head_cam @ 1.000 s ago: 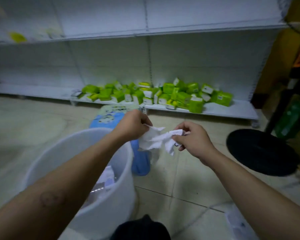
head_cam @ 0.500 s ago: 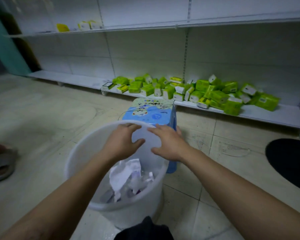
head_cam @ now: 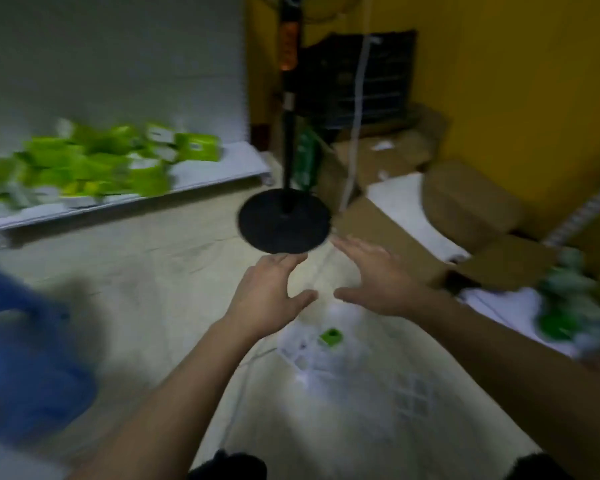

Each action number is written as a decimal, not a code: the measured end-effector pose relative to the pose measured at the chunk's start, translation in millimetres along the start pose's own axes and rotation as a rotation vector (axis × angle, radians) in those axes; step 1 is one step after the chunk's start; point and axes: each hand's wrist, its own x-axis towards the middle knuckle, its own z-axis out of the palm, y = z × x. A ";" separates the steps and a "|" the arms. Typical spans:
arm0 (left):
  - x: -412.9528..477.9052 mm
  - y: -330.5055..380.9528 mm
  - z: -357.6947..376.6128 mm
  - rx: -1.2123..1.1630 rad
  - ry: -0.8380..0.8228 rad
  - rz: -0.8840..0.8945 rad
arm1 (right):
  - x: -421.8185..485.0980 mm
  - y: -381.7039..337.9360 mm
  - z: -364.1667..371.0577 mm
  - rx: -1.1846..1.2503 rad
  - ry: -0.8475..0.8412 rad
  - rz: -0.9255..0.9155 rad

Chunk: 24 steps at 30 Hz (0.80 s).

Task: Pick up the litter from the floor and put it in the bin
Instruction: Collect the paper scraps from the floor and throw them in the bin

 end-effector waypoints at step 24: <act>-140.5 281.5 374.5 -0.055 -0.898 0.563 | -498.8 240.8 249.3 0.481 -0.145 1.279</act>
